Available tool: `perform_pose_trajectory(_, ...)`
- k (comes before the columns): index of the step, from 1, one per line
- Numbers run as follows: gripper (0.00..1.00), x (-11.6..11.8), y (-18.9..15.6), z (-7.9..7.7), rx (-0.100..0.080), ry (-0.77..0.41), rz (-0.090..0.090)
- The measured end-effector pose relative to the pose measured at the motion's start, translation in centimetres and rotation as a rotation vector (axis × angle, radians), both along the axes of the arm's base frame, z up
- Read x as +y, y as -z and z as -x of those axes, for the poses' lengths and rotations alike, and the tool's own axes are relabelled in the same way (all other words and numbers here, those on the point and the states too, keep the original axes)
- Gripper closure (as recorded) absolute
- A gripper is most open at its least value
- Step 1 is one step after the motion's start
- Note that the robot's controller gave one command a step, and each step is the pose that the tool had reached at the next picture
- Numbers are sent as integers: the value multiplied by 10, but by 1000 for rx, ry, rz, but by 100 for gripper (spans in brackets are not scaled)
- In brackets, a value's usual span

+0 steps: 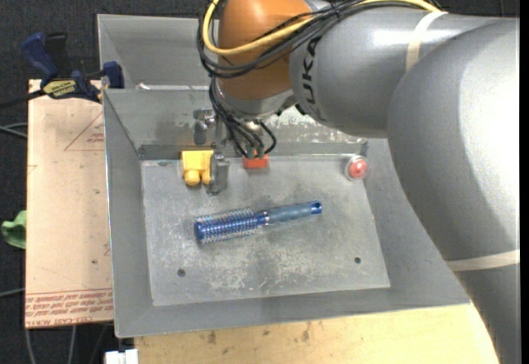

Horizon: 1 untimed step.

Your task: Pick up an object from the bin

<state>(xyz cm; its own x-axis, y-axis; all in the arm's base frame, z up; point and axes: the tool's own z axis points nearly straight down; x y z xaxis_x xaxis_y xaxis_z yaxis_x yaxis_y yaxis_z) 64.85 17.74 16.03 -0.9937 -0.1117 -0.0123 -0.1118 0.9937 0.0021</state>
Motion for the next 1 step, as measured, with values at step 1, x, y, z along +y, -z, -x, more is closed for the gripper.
perform_pose_trajectory(1,0,-63,20,82,18,-101,6)
